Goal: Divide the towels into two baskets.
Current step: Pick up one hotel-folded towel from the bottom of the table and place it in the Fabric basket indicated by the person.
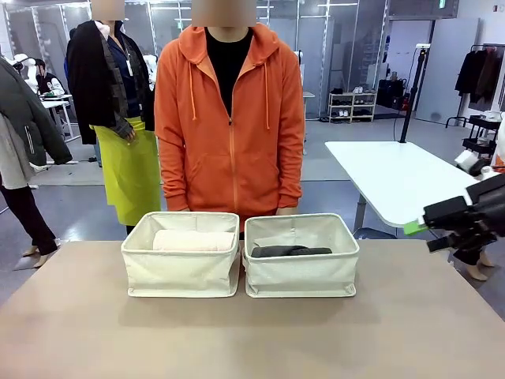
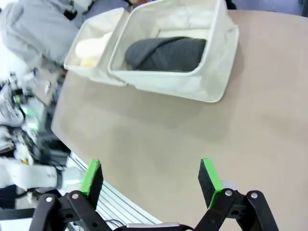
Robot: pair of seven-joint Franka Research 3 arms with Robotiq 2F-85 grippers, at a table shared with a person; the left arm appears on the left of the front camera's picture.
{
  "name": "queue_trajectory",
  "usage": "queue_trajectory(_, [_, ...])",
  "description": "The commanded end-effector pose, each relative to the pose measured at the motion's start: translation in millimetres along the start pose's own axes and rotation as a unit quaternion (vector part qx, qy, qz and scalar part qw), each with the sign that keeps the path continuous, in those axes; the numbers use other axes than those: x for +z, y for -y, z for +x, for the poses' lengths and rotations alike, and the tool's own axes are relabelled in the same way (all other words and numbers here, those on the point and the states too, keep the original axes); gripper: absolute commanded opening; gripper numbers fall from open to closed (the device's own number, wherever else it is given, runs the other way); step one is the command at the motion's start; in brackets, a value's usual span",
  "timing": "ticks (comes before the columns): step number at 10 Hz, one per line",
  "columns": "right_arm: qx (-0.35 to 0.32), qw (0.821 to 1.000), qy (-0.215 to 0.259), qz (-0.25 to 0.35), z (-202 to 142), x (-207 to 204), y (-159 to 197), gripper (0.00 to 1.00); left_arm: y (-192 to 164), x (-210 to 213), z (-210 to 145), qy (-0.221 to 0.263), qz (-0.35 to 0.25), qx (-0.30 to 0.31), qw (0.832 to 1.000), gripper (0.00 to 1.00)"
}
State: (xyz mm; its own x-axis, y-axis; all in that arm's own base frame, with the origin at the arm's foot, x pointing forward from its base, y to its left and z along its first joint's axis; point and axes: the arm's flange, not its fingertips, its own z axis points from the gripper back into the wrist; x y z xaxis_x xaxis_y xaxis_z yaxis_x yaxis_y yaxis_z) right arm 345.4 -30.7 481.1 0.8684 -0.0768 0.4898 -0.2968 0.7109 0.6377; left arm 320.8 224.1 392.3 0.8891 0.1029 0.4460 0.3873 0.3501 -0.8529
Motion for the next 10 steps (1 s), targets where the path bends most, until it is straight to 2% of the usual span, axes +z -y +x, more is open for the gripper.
queue_trajectory(1, [-0.03,0.998,0.042,0.021,-118,24,21,1.0,3,2,-1,0.005,-0.002,-0.001,1.0,1.0])
queue_trajectory(3, [-0.078,0.993,0.078,0.045,-171,42,45,1.0,3,2,-1,0.005,-0.002,-0.001,1.0,1.0])
queue_trajectory(5, [-0.138,0.98,0.136,0.044,-226,46,70,1.0,3,2,-1,0.005,-0.002,-0.001,1.0,1.0])
queue_trajectory(6, [-0.154,0.977,0.14,0.046,-247,49,76,1.0,3,2,-1,0.005,-0.002,-0.001,1.0,1.0])
queue_trajectory(8, [-0.159,0.974,0.155,0.04,-269,54,83,1.0,3,2,-1,0.005,-0.002,-0.001,1.0,1.0])
queue_trajectory(10, [-0.14,0.976,0.163,0.025,-260,54,87,1.0,3,2,-1,0.005,-0.002,-0.001,1.0,1.0])
